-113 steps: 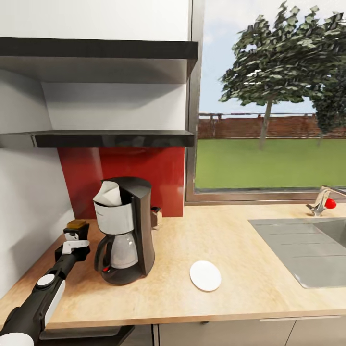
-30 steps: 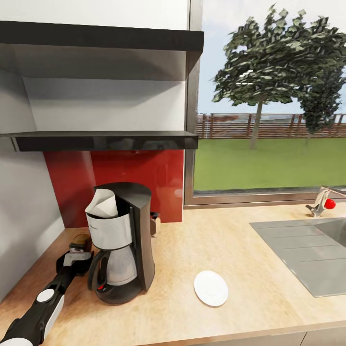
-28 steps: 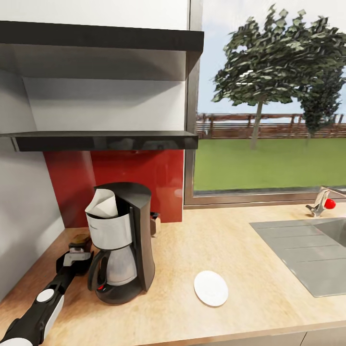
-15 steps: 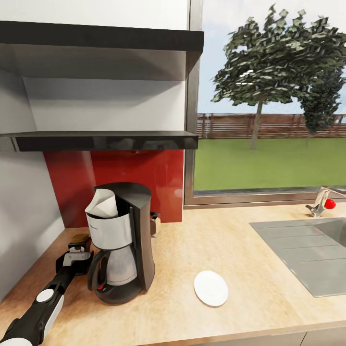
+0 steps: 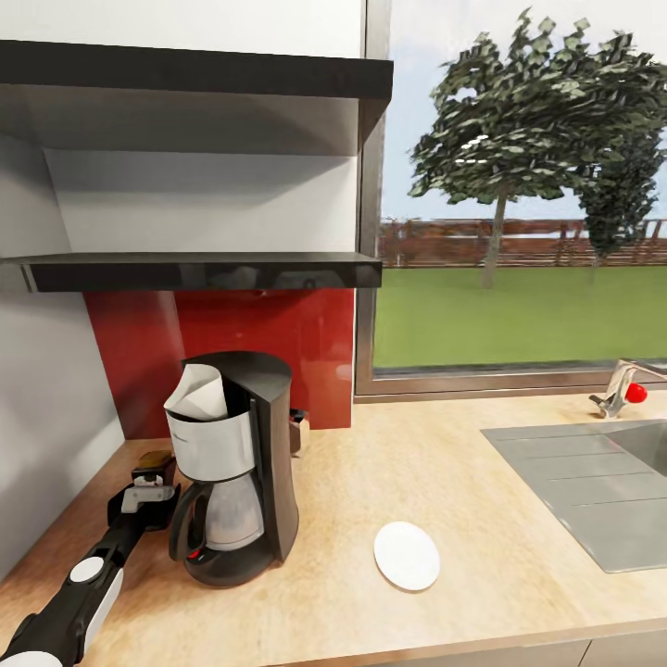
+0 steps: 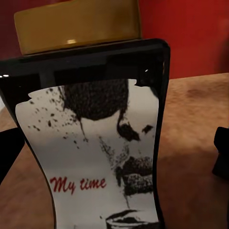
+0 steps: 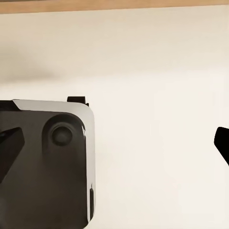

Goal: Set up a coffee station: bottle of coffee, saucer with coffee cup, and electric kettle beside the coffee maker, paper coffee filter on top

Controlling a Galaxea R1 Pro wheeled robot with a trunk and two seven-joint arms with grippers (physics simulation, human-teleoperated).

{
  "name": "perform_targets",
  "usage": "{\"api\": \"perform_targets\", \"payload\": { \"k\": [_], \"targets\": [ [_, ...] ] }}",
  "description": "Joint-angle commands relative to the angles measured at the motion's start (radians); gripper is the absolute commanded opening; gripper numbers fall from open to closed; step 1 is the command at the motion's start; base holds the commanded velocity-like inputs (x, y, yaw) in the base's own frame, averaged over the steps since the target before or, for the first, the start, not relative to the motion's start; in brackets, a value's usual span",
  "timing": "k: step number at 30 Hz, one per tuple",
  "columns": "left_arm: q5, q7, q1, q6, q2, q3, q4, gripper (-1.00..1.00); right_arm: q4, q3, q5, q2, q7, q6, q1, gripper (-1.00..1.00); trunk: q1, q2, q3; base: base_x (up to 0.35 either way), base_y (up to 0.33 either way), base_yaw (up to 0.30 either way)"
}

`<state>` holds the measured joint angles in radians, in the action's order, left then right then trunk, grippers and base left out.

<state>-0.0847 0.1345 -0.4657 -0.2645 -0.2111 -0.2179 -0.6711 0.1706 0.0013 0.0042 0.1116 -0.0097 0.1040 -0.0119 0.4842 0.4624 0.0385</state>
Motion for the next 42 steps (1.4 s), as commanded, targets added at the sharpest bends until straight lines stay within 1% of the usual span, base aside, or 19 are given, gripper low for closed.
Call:
{"api": "perform_targets", "payload": {
  "k": [1, 13, 22, 42],
  "targets": [
    [-0.009, 0.007, -0.001, -0.004, 0.001, -0.006, 0.001, 1.0, -0.001, 0.0, 0.0, 0.0, -0.001, 0.003, 0.0, 1.0, 0.0, 0.001, 0.0, 0.0, 0.0, 0.0],
    [-0.008, 0.007, -0.001, -0.004, 0.001, -0.006, 0.001, 1.0, -0.001, 0.0, 0.0, 0.0, -0.001, 0.003, 0.0, 1.0, 0.0, 0.001, 0.0, -0.001, 0.0, 0.0],
    [-0.008, 0.007, -0.001, -0.004, 0.001, -0.006, 0.001, 1.0, -0.001, 0.001, 0.0, 0.0, -0.001, 0.003, 0.0, 1.0, 0.0, 0.001, 0.0, -0.145, 0.0, 0.0],
    [-0.007, 0.007, -0.001, -0.004, 0.001, -0.006, 0.0, 1.0, -0.002, 0.001, 0.0, -0.001, -0.001, 0.003, 0.0, 1.0, 0.0, 0.001, 0.0, -0.004, 0.0, 0.0]
  ]
}}
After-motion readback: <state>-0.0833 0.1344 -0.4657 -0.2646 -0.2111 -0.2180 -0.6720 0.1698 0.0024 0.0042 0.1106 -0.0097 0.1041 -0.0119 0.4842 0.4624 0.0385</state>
